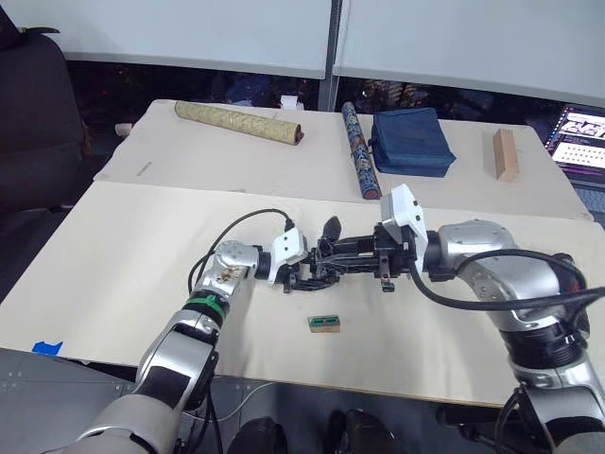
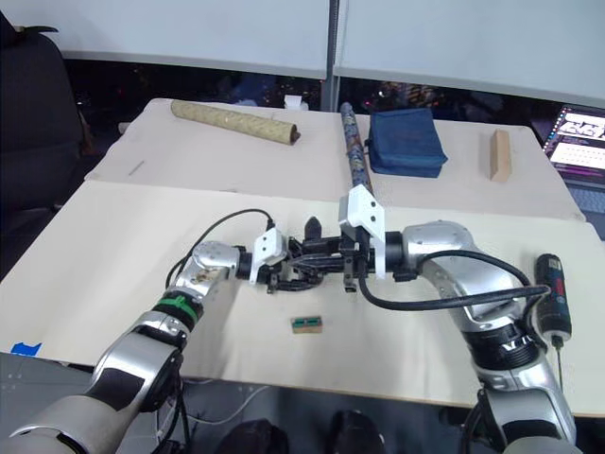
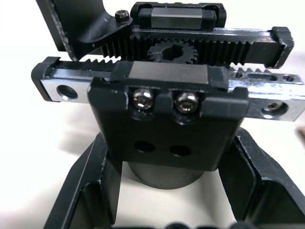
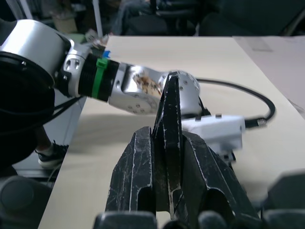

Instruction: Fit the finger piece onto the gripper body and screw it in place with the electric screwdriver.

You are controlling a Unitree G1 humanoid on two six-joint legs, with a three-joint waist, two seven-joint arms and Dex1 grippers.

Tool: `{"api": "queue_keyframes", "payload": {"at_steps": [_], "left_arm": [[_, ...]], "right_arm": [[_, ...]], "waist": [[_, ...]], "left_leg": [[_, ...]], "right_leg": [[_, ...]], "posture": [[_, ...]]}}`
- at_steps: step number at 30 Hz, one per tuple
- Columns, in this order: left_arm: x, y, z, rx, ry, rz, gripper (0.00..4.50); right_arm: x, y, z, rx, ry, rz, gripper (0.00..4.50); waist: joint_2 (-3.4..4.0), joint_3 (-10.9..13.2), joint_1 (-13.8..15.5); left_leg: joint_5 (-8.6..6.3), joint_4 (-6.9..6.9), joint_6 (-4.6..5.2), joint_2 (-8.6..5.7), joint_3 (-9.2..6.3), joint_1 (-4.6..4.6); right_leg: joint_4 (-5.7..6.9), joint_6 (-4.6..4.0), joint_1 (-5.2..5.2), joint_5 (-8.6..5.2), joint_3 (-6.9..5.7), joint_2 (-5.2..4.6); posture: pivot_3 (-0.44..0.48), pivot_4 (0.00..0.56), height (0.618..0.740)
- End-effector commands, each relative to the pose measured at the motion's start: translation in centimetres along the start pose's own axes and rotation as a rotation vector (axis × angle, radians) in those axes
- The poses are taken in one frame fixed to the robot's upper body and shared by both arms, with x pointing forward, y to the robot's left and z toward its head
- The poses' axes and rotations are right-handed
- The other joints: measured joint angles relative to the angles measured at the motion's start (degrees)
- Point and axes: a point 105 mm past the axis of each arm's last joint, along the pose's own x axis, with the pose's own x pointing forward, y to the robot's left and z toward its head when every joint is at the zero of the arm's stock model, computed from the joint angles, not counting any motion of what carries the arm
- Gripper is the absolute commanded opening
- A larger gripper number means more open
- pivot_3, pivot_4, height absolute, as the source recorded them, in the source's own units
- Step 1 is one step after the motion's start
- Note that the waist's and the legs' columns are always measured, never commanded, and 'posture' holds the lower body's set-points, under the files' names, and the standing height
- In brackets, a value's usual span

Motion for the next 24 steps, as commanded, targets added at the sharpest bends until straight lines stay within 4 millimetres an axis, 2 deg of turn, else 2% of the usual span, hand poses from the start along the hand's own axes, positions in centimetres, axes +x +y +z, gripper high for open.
{"api": "queue_keyframes", "payload": {"at_steps": [1,10,13,24], "left_arm": [[0.4,-0.1,0.8,0.065,0.008,-0.061,2.3],[0.4,-0.3,0.1,0.065,0.026,-0.065,2.3],[0.2,-0.2,-0.1,0.073,0.041,-0.056,2.3],[0.4,-0.1,0.2,0.076,0.036,-0.059,2.3]], "right_arm": [[0.5,-0.6,-0.2,-0.053,-0.03,0.006,0.38],[0.2,-0.9,-2.1,-0.01,-0.039,-0.009,0.37],[0.0,-1.6,-2.8,0.008,-0.038,-0.073,0.37],[-0.3,-1.9,-4.7,0.034,0.008,-0.081,0.37]], "waist": [[0.0,0.0,-0.1],[0.0,0.0,-0.2],[0.0,0.0,-0.3],[0.0,0.0,-0.4]], "left_leg": [[0.0,0.0,0.0,-0.01,0.01,0.0],[0.0,0.04,0.0,0.01,-0.15,-0.01],[0.0,0.07,0.0,0.04,-0.17,-0.01],[0.0,0.17,0.0,0.06,-0.27,0.0]], "right_leg": [[0.0,0.0,0.0,0.0,-0.01,0.0],[0.02,0.0,0.04,0.0,-0.11,-0.03],[0.04,0.0,0.05,0.0,-0.12,-0.03],[0.05,0.0,0.13,0.0,-0.16,-0.03]], "posture": [[0.0,0.15,0.74],[0.0,0.15,0.74],[0.0,0.15,0.74],[0.0,0.15,0.74]]}}
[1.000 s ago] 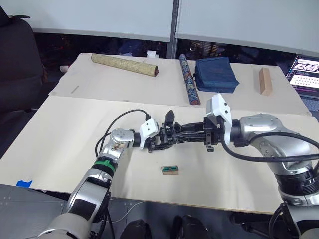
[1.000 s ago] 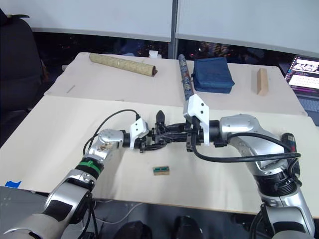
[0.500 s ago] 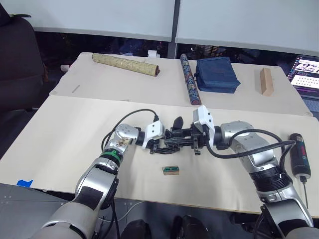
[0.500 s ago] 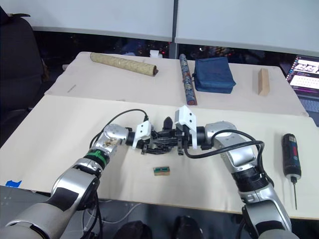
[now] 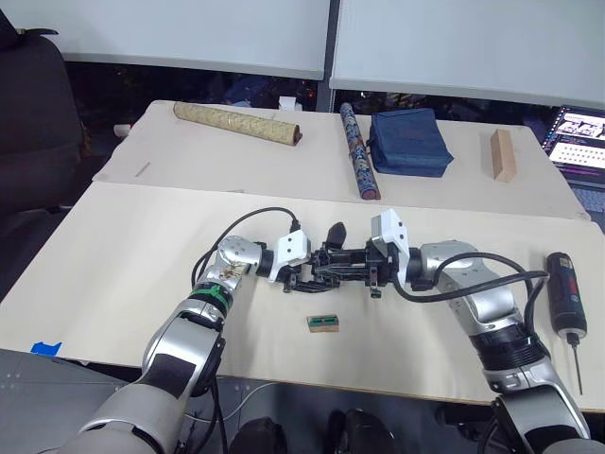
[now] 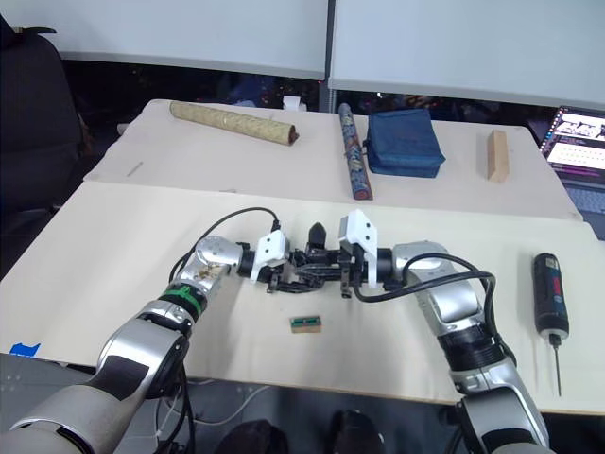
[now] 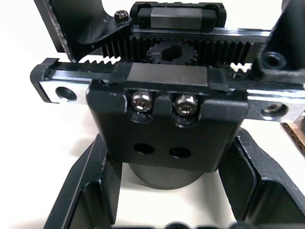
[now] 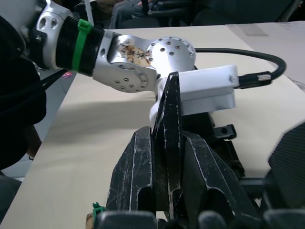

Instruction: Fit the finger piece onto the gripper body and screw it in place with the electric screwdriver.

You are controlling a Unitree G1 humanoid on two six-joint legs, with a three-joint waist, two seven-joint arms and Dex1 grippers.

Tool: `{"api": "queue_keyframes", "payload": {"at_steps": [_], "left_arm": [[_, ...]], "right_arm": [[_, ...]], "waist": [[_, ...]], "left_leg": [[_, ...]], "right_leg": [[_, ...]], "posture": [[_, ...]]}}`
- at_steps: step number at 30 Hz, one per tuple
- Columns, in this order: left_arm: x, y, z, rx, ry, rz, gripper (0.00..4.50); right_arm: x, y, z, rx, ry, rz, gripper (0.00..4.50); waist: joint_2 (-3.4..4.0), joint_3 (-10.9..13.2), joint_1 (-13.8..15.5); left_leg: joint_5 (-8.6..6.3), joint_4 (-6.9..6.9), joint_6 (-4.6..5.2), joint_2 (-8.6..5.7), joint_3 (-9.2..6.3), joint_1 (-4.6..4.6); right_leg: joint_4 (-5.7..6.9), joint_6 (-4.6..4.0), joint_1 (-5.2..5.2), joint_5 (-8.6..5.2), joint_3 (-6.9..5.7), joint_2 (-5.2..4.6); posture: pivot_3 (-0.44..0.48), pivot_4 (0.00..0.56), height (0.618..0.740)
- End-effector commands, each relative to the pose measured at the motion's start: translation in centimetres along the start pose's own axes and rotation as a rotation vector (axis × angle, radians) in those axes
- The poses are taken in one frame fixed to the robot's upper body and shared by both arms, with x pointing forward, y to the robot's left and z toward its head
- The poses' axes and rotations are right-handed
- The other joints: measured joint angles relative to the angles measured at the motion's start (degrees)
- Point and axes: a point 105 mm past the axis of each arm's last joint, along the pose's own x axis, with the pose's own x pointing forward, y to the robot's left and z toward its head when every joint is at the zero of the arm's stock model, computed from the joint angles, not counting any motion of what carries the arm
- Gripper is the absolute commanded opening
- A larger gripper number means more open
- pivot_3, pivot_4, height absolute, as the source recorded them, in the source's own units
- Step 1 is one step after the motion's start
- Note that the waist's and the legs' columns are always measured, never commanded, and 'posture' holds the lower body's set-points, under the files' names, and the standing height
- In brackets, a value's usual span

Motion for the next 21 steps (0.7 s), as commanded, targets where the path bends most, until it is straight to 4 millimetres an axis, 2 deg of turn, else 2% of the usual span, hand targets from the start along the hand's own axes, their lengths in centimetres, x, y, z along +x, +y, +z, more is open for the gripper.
{"api": "queue_keyframes", "payload": {"at_steps": [1,14,21], "left_arm": [[0.3,0.0,0.3,0.022,0.007,-0.019,2.3],[0.7,0.1,0.7,0.022,-0.008,-0.013,2.3],[0.2,0.5,0.7,0.019,0.0,0.005,2.3]], "right_arm": [[-0.4,-0.3,-0.6,-0.008,0.032,-0.011,0.37],[0.4,0.1,-1.9,0.065,0.037,-0.037,0.37],[-1.4,0.2,-3.9,0.084,0.088,-0.079,0.37]], "waist": [[0.0,0.0,0.0],[0.0,0.0,0.0],[0.01,0.0,0.1]], "left_leg": [[0.0,0.0,0.0,0.0,-0.01,0.0],[0.0,0.07,0.0,0.0,-0.15,0.0],[0.0,0.09,0.0,-0.01,-0.23,0.0]], "right_leg": [[0.0,0.0,0.01,0.0,-0.01,0.0],[0.0,0.0,0.1,0.0,-0.12,-0.02],[-0.01,0.0,0.16,0.0,-0.17,-0.05]], "posture": [[0.0,0.15,0.74],[0.0,0.15,0.74],[0.0,0.15,0.74]]}}
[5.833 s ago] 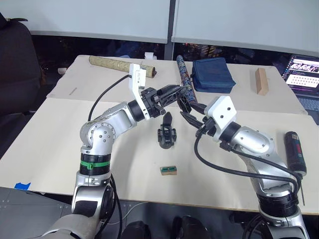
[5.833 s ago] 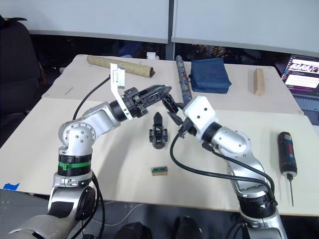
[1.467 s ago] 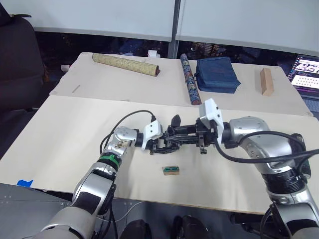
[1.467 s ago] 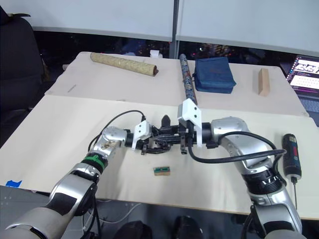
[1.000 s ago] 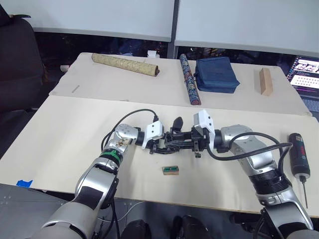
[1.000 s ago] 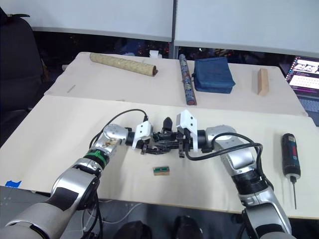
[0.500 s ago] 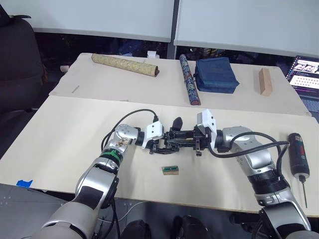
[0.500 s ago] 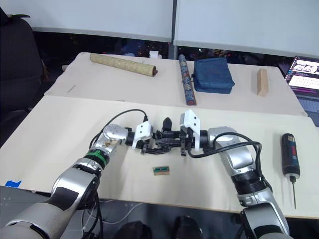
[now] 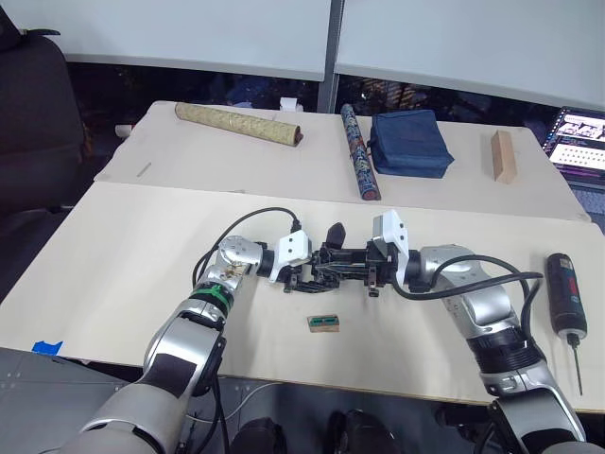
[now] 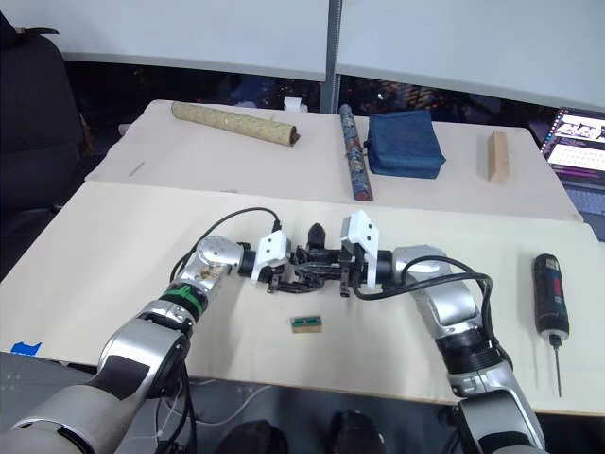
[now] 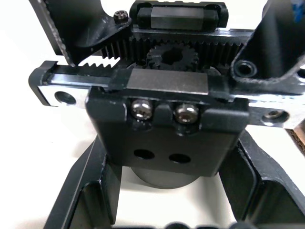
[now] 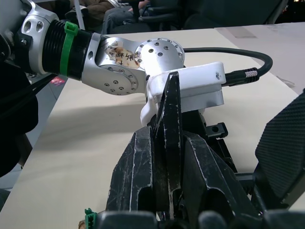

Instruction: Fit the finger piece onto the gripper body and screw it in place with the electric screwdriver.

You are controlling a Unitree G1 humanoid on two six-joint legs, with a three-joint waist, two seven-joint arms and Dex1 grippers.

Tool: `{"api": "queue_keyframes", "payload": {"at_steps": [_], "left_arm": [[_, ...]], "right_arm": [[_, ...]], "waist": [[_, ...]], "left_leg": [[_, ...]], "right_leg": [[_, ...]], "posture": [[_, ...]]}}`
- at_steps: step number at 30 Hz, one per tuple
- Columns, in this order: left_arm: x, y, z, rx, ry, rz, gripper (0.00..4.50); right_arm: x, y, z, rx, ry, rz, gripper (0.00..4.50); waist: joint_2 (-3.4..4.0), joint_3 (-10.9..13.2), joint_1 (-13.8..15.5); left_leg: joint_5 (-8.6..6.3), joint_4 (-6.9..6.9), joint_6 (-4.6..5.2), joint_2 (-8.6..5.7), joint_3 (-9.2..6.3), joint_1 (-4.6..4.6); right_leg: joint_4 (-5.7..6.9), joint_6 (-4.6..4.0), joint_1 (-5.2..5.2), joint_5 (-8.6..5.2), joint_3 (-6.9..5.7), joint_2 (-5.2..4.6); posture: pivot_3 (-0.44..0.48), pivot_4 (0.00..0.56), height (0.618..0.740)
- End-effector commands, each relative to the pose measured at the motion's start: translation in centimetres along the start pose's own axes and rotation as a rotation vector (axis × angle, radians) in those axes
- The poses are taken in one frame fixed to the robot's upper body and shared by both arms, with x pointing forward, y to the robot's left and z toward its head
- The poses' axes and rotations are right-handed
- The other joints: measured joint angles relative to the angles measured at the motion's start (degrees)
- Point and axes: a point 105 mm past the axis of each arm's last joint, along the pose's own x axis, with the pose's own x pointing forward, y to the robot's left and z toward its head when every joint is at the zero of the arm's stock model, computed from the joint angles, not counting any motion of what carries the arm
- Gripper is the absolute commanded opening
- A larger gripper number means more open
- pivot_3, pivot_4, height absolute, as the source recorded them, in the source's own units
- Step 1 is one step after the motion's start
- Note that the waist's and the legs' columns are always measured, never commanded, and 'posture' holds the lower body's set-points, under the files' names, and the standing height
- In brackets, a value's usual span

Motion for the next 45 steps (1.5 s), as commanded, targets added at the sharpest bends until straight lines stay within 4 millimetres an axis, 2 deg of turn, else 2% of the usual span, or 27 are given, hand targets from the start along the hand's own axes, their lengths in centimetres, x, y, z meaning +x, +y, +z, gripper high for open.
{"api": "queue_keyframes", "payload": {"at_steps": [1,11,15,19,30,34,42,45], "left_arm": [[-0.1,0.4,0.5,0.017,0.003,0.004,2.3],[0.4,0.7,1.1,0.026,-0.003,0.008,2.3],[0.3,0.8,1.3,0.027,-0.004,0.007,2.3],[0.2,1.0,1.3,0.025,-0.003,0.012,2.3],[0.0,1.2,1.3,0.02,-0.001,0.024,2.3],[0.1,1.2,1.4,0.02,-0.001,0.02,2.3],[0.2,1.1,1.4,0.019,-0.002,0.021,2.3],[0.2,1.2,1.4,0.018,-0.001,0.023,2.3]], "right_arm": [[-1.4,0.1,-3.2,0.053,0.109,-0.034,0.37],[-1.3,0.3,-6.0,0.114,0.176,-0.012,0.37],[-0.8,0.5,-6.2,0.173,0.23,0.045,0.37],[-0.7,-0.2,-7.0,0.186,0.286,0.0,0.37],[-1.8,0.6,-9.0,0.171,0.351,-0.098,0.37],[-2.1,0.0,-8.9,0.17,0.364,-0.108,0.37],[-2.0,0.5,-8.3,0.178,0.341,-0.072,0.37],[-1.8,0.4,-7.2,0.164,0.302,-0.059,0.37]], "waist": [[0.0,0.0,0.1],[0.01,0.0,0.1],[0.01,-0.1,0.1],[0.01,-0.1,0.0],[-0.05,-0.6,-0.2],[-0.05,-0.6,-0.3],[-0.05,-0.6,-0.2],[-0.05,-0.6,-0.2]], "left_leg": [[0.0,0.0,0.0,0.0,-0.02,0.0],[0.0,0.08,0.0,0.0,-0.09,0.04],[0.0,0.15,0.0,0.02,-0.12,0.09],[0.0,0.2,0.0,0.06,-0.15,0.09],[0.0,0.27,0.0,0.15,-0.22,0.26],[-0.01,0.03,0.0,0.19,-0.26,0.73],[-0.01,-0.01,0.01,0.19,-0.27,0.75],[-0.01,-0.01,0.01,0.19,-0.26,0.75]], "right_leg": [[-0.01,0.0,0.01,0.0,-0.01,0.0],[0.0,0.0,0.12,0.0,-0.05,0.0],[0.0,0.0,0.19,0.0,-0.05,-0.02],[0.01,0.0,0.19,0.0,-0.06,-0.02],[-0.02,0.0,0.43,0.0,0.0,-0.05],[-0.16,0.01,0.91,-0.01,0.17,-0.08],[-0.16,0.01,0.91,-0.01,0.32,-0.35],[-0.16,0.01,0.91,-0.01,0.32,-0.36]], "posture": [[0.0,0.15,0.74],[0.0,0.15,0.74],[0.0,0.15,0.74],[0.0,0.15,0.74],[0.0,0.15,0.74],[0.0,0.15,0.74],[0.0,0.15,0.74],[0.0,0.15,0.74]]}}
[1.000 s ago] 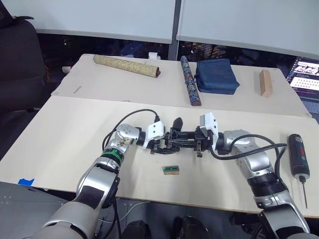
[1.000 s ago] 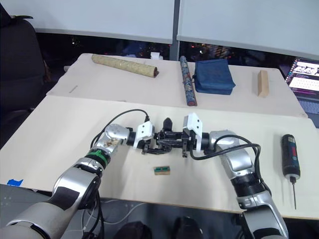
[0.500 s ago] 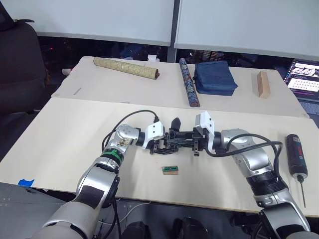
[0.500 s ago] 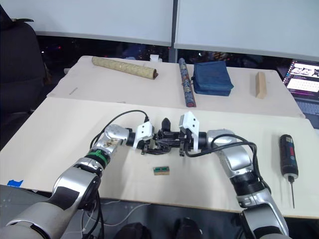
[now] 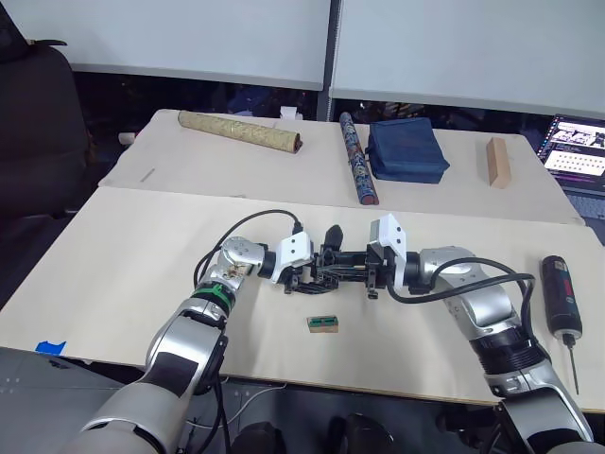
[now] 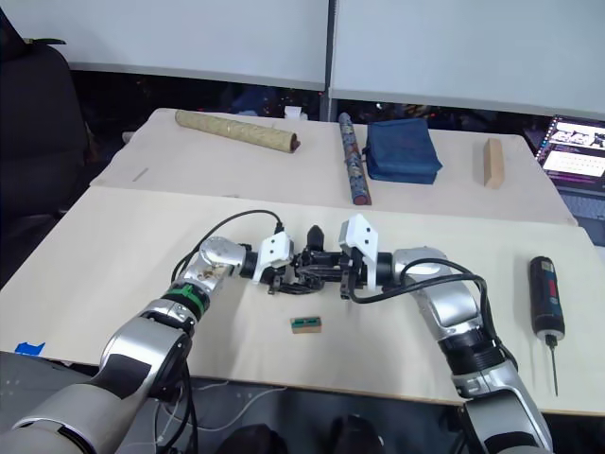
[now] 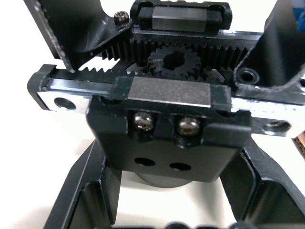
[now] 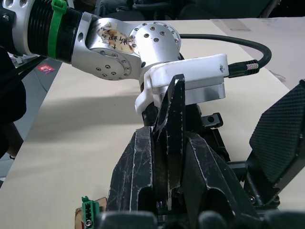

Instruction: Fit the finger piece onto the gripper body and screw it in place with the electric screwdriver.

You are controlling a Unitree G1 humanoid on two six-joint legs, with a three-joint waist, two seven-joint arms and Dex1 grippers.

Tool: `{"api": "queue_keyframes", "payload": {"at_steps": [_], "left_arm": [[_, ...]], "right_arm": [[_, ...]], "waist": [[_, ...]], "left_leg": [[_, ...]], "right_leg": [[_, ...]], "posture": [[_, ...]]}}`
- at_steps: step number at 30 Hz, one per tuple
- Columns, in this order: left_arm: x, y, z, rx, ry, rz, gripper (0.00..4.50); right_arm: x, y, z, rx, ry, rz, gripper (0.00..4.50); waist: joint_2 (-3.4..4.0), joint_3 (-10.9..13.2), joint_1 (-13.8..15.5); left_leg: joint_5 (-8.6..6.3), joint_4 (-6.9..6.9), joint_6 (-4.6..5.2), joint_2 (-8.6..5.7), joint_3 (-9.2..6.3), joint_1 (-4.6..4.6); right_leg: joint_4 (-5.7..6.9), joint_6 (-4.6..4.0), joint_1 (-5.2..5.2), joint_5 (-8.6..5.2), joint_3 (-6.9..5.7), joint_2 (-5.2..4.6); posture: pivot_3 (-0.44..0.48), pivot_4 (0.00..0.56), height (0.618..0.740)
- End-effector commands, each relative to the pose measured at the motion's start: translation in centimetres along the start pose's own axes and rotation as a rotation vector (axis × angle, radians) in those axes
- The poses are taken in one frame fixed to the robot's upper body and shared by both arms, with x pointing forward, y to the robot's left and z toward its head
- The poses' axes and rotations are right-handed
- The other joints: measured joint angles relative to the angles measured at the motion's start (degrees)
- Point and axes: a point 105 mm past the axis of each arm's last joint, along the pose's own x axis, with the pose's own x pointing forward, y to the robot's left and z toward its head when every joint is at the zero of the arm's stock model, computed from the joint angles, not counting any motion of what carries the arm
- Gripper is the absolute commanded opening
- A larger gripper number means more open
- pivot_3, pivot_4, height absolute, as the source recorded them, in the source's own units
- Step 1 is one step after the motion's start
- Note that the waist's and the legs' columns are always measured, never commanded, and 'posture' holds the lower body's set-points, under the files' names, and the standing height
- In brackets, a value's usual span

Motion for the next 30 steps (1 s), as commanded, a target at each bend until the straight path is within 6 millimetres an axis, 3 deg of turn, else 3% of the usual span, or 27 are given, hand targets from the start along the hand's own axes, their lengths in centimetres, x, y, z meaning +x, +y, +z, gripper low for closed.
{"api": "queue_keyframes", "payload": {"at_steps": [1,6,7,11,18,23,27,30], "left_arm": [[0.0,1.0,2.0,0.055,-0.046,0.014,2.3],[-0.1,0.9,1.8,0.049,-0.044,0.015,2.3],[0.0,0.9,1.8,0.049,-0.044,0.016,2.3],[0.0,0.9,1.7,0.047,-0.045,0.017,2.3],[0.1,0.7,1.6,0.04,-0.047,0.013,2.3],[0.1,0.5,1.2,0.034,-0.041,0.012,2.3],[0.0,0.5,0.7,0.025,-0.023,0.026,2.3],[-0.5,0.9,0.1,-0.012,0.003,0.052,3.77]], "right_arm": [[-1.5,0.3,-5.5,0.153,0.219,-0.039,0.37],[-1.2,-0.3,-2.0,0.135,0.11,-0.021,0.37],[-1.1,0.0,-1.4,0.125,0.093,-0.001,1.4],[-1.1,0.8,0.5,0.076,0.042,0.047,2.75],[-2.4,0.2,1.6,0.024,0.072,-0.015,2.79],[-4.8,-0.8,2.8,-0.017,0.107,-0.093,2.79],[-6.9,-0.4,3.3,-0.039,0.15,-0.1,2.79],[-8.7,-0.2,3.4,0.011,0.206,-0.137,2.79]], "waist": [[0.0,0.0,0.0],[-0.01,0.0,0.1],[-0.02,0.0,0.2],[-0.04,0.1,0.3],[-0.05,0.1,0.4],[-0.06,0.1,0.4],[-0.07,0.1,0.6],[-0.09,0.1,0.6]], "left_leg": [[0.0,0.0,0.0,0.0,0.0,0.0],[-0.01,-0.02,0.01,0.0,-0.03,-0.07],[-0.01,-0.02,0.02,0.0,-0.04,-0.09],[-0.02,-0.01,0.04,-0.03,-0.06,-0.44],[-0.01,0.32,0.04,-0.11,-0.08,-1.11],[-0.01,0.31,0.04,-0.1,-0.09,-1.11],[-0.01,0.3,0.04,-0.1,-0.1,-1.11],[-0.01,0.31,0.04,-0.1,-0.11,-1.1]], "right_leg": [[0.0,0.0,0.0,0.0,0.0,0.0],[0.01,0.0,-0.02,0.0,-0.04,-0.01],[0.0,0.0,-0.03,0.0,-0.07,-0.01],[0.01,0.0,-0.37,0.0,-0.22,-0.03],[0.14,-0.01,-0.96,0.01,-0.62,0.29],[0.13,-0.01,-0.96,0.01,-0.59,0.28],[0.13,-0.01,-0.95,0.01,-0.58,0.28],[0.13,-0.01,-0.94,0.01,-0.57,0.27]], "posture": [[0.0,0.15,0.74],[0.0,0.15,0.74],[0.0,0.15,0.74],[0.0,0.15,0.74],[0.0,0.15,0.74],[0.0,0.15,0.74],[0.0,0.15,0.74],[0.0,0.15,0.74]]}}
